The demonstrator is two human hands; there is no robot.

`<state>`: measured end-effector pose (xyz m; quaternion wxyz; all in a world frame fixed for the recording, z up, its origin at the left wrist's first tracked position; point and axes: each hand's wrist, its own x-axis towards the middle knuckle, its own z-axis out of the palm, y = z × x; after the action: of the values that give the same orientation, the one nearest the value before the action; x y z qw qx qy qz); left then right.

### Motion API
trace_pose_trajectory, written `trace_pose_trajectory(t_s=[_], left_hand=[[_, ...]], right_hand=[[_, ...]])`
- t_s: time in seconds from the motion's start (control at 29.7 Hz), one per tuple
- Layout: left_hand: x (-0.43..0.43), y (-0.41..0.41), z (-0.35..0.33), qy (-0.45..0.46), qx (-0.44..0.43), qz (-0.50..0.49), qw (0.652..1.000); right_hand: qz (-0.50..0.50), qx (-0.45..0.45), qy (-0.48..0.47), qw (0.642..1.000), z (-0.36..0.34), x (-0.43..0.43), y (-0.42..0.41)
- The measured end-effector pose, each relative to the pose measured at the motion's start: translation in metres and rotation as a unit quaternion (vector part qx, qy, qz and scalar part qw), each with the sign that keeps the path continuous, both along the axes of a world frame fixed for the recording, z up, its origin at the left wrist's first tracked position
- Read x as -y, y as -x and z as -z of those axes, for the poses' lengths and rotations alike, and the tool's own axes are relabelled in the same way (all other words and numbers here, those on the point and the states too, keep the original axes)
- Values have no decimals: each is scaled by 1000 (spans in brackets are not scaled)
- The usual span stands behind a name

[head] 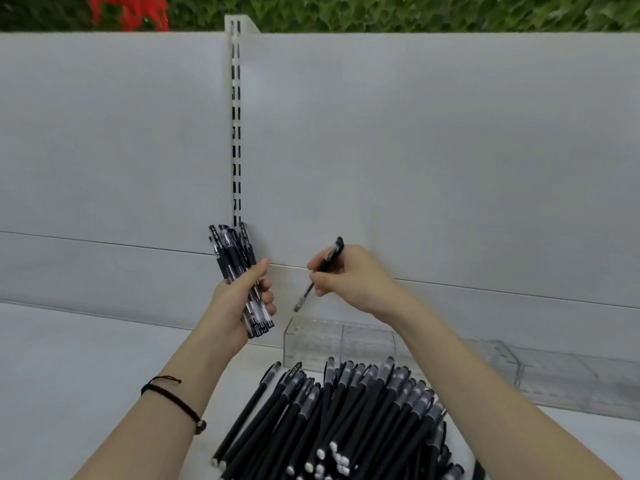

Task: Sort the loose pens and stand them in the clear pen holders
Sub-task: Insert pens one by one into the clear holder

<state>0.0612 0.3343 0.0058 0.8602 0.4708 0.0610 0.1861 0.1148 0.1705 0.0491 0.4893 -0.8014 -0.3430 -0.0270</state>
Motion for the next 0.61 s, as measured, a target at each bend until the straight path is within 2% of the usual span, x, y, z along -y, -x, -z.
trace_pose_trajectory(t_s=[0.13, 0.34, 0.47, 0.61], left_hand=[[1, -1, 1, -1, -4, -2, 1000], [11, -3, 0, -8, 10, -6, 1000], [13, -2, 1, -13, 14, -2, 1000], [14, -2, -1, -7, 16, -3, 1000]], right_hand=[[30, 33, 42, 998, 5, -1, -4], [20, 23, 9, 999, 10, -7, -6], [51, 75, 23, 996, 20, -15, -7], [103, 103, -29, 989, 42, -31, -10]])
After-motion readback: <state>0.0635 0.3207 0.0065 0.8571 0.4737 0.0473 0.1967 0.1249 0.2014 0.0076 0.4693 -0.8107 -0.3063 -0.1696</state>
